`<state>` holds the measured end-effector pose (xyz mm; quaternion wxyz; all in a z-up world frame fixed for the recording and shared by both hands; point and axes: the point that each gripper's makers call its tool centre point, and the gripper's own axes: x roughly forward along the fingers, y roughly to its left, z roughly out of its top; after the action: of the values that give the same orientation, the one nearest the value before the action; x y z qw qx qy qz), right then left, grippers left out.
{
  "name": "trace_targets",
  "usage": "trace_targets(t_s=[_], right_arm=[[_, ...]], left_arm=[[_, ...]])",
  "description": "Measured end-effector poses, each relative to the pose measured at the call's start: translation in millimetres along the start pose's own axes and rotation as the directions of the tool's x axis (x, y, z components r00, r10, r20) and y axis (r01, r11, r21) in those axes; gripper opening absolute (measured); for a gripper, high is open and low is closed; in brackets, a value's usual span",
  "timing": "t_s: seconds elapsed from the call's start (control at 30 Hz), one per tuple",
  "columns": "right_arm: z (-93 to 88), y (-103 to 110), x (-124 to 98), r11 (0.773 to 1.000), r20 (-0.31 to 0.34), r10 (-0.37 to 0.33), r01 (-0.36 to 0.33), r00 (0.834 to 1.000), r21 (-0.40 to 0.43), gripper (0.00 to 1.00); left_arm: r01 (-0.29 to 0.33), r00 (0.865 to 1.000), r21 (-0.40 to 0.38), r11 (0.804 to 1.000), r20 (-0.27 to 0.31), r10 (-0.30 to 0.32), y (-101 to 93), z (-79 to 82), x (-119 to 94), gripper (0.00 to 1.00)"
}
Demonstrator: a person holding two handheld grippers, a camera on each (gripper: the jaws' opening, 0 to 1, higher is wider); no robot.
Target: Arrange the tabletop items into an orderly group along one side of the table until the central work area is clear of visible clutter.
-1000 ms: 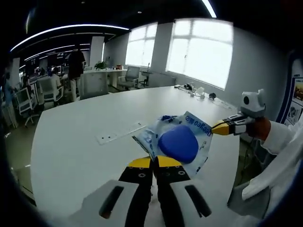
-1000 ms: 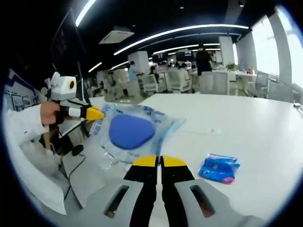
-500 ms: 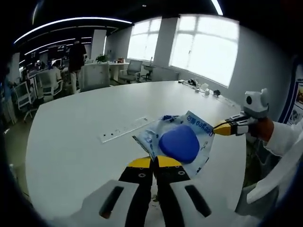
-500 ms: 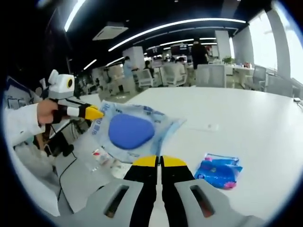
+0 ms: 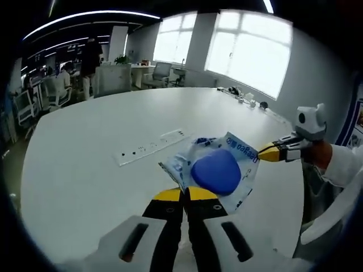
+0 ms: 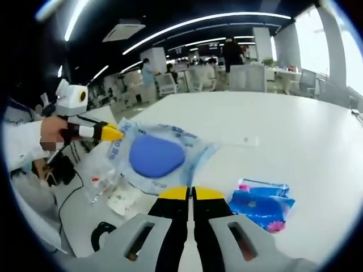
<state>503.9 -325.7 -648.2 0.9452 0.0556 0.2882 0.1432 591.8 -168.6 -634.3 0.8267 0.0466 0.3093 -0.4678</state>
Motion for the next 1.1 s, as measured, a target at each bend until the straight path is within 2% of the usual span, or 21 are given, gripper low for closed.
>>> trace_targets(t_s=[0.07, 0.33, 0.5, 1.1], right_arm=[[-6.2, -3.2, 6.6, 1.0, -0.019, -0.006, 0.005, 1.0, -0.011, 0.0], [-22.7, -17.3, 21.6, 0.999, -0.065, -0.037, 0.034, 0.997, -0.042, 0.0], [-30.2, -23.9, 31.2, 0.999, -0.081, -0.044, 0.041, 0.996, -0.031, 0.0], [-52.3, -33.8, 45.0, 0.996, -0.141, -0.069, 0.06, 0.988, -0.072, 0.0]], left_arm=[[-0.001, 1.0, 0.01, 1.0, -0.025, 0.001, 2.9, -5.1, 9.4, 0.0], [0.012, 0.998, -0.018, 1.0, -0.055, -0.013, 11.4, -18.7, 33.8, 0.0], [0.012, 0.997, -0.02, 1.0, -0.079, -0.013, 16.4, -26.9, 49.1, 0.0], [0.02, 0.991, -0.051, 0.998, -0.132, -0.027, 23.6, -50.3, 71.6, 0.0]])
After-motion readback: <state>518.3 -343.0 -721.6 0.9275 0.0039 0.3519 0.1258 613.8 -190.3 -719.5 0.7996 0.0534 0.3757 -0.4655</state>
